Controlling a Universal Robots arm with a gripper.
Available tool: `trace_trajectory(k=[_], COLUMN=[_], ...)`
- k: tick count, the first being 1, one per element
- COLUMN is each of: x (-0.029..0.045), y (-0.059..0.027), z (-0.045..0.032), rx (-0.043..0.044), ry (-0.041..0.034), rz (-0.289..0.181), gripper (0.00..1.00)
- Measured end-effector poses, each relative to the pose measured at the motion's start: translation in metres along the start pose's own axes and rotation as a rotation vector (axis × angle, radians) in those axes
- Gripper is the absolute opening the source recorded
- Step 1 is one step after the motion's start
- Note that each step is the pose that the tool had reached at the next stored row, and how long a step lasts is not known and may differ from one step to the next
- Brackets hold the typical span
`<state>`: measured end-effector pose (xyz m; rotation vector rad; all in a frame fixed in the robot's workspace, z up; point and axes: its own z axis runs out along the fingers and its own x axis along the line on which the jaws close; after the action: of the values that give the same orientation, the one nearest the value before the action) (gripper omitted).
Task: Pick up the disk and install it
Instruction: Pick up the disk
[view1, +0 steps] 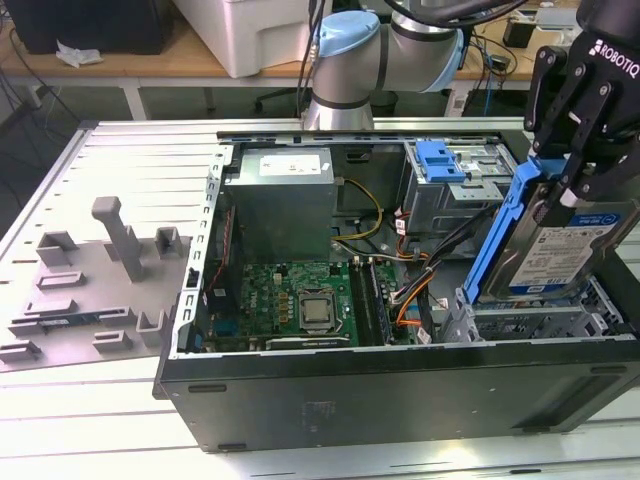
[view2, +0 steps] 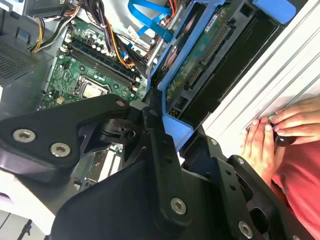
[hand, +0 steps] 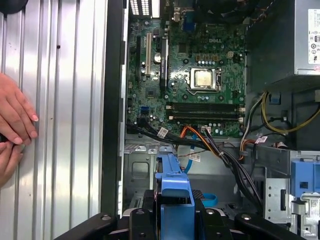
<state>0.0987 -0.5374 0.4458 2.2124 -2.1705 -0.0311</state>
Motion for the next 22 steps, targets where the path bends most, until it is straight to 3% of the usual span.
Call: trace_trajectory(k=[22], x=[0.0025], y=[-0.0004], z=[0.0106], rx=[-0.0003], ry=[-0.0007], rz=[0.020], gripper=[0.37])
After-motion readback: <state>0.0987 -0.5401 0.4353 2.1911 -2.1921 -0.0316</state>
